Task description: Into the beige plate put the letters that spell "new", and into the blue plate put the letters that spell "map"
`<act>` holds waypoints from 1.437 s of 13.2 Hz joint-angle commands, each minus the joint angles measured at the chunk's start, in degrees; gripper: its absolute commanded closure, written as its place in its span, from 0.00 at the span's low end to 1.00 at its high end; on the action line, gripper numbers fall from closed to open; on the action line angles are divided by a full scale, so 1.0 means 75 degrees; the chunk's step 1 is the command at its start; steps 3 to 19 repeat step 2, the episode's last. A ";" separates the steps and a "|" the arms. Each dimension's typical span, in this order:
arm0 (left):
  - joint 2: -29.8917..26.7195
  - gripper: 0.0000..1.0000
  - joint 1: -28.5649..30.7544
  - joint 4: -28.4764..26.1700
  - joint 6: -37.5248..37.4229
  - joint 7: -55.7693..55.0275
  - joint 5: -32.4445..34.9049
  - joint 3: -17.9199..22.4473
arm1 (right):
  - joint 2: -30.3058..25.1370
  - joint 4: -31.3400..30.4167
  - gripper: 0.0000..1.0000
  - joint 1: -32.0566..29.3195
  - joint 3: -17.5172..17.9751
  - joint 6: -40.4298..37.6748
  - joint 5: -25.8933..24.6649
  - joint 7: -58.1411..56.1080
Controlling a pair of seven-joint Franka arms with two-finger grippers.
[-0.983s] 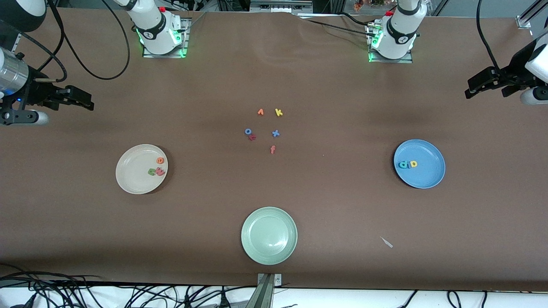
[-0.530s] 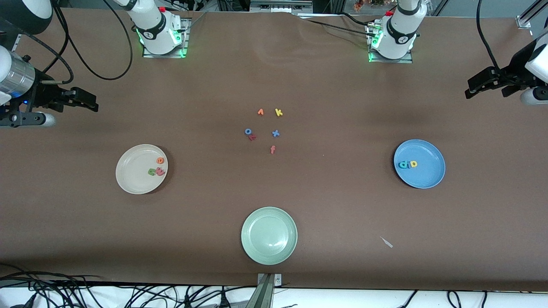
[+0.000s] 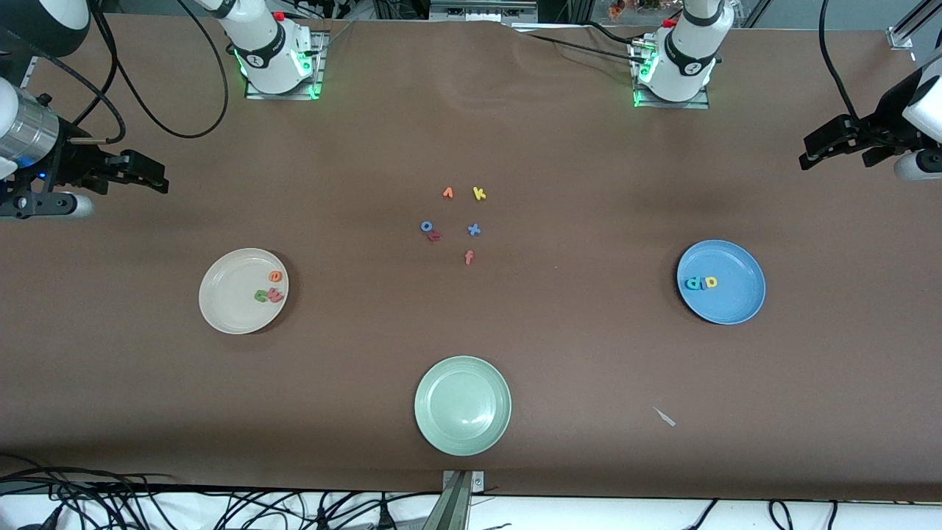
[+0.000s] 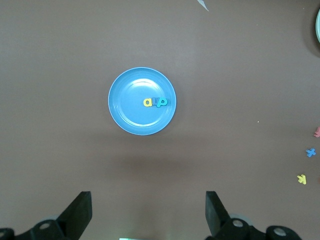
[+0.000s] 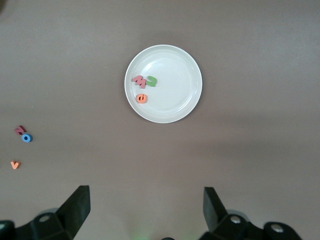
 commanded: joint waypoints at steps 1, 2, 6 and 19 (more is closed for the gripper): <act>0.0064 0.00 0.0021 0.0169 -0.0115 -0.0027 -0.0075 -0.0011 | 0.0078 0.0153 0.00 -0.0100 0.0079 -0.0061 -0.0008 0.0034; 0.0064 0.00 0.0021 0.0169 -0.0115 -0.0027 -0.0075 -0.0011 | 0.0089 0.0153 0.00 -0.0112 0.0079 -0.0061 -0.0008 0.0034; 0.0064 0.00 0.0021 0.0169 -0.0115 -0.0027 -0.0075 -0.0011 | 0.0089 0.0153 0.00 -0.0112 0.0079 -0.0061 -0.0008 0.0034; 0.0064 0.00 0.0021 0.0169 -0.0115 -0.0027 -0.0075 -0.0011 | 0.0089 0.0153 0.00 -0.0112 0.0079 -0.0061 -0.0008 0.0034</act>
